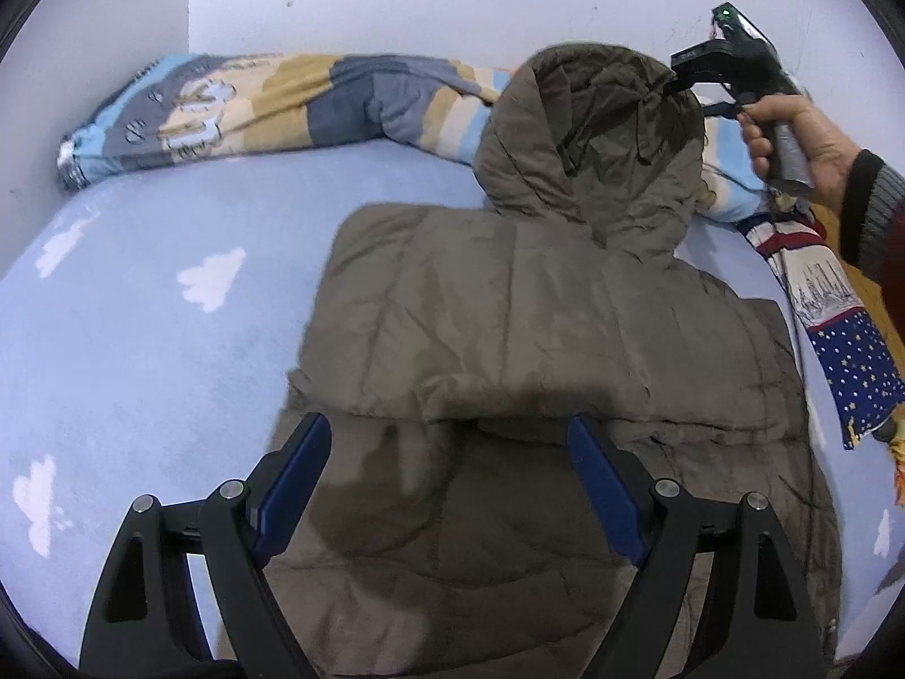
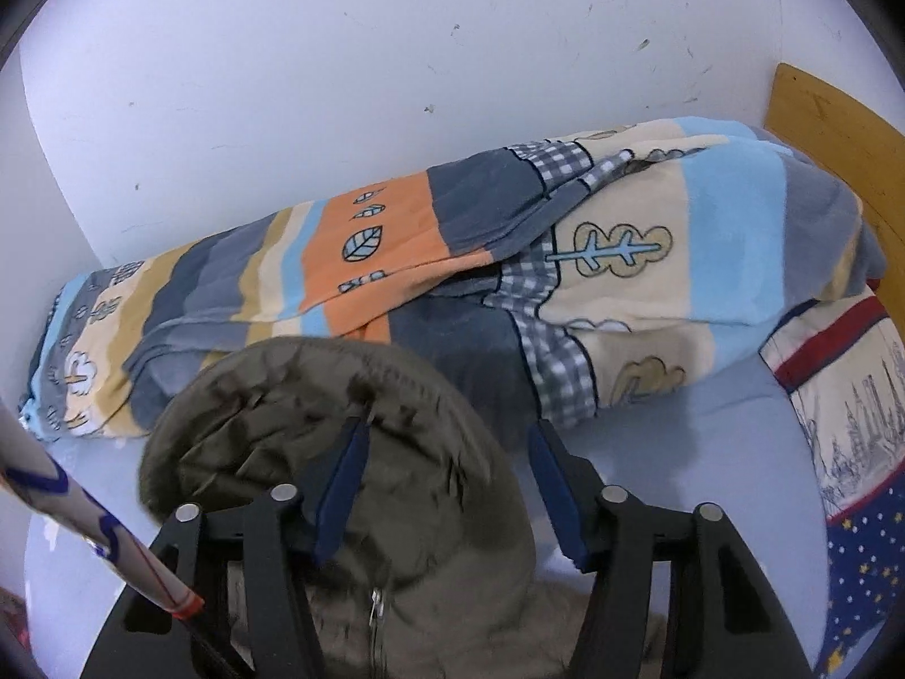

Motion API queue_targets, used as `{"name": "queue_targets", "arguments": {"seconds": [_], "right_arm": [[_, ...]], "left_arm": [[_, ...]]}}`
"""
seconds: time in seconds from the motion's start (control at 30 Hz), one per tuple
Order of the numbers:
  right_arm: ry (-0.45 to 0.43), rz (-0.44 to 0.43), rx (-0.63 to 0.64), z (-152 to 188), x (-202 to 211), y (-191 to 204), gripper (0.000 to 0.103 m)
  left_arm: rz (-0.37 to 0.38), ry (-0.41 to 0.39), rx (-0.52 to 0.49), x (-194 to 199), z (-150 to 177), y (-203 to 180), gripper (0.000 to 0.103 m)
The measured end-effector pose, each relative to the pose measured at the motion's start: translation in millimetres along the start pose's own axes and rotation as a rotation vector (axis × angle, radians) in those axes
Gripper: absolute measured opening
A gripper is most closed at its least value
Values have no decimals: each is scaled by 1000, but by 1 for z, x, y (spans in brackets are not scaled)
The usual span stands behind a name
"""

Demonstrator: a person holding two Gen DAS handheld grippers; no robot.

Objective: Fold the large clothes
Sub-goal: 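Grasp the hood with the right gripper and lift it over the coat body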

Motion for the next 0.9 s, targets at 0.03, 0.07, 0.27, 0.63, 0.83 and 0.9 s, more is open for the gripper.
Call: {"name": "queue_targets", "arguments": {"seconds": [0.03,0.07,0.27,0.63,0.83,0.9], "right_arm": [[-2,10,2,0,-6,0,55],[-4,10,7,2,-10,1,40],[-56,39,38,18,6,1,8],[-109,-18,74,66,106,-2,7],[-101,-66,76,108,150,3,7],[-95,-86,70,129,162,6,7]], "left_arm": [[-2,4,-4,-1,1,-1,85],[-6,6,-12,-2,2,-3,85],[-9,-11,-10,2,1,-7,85],[23,-58,29,22,-9,-8,85],[98,-62,80,25,-16,-8,85],[128,-45,109,24,-16,-7,85]]}}
Point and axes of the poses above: each gripper's, at about its wrist camera, not at the fingertips, and x roughly against the way its jaws point, y to its left, z to its underside, the point moved 5 cm from there along -x, roughly the way its jaws point, and after that the axes turned 2 degrees about x, right-handed, at the moved point
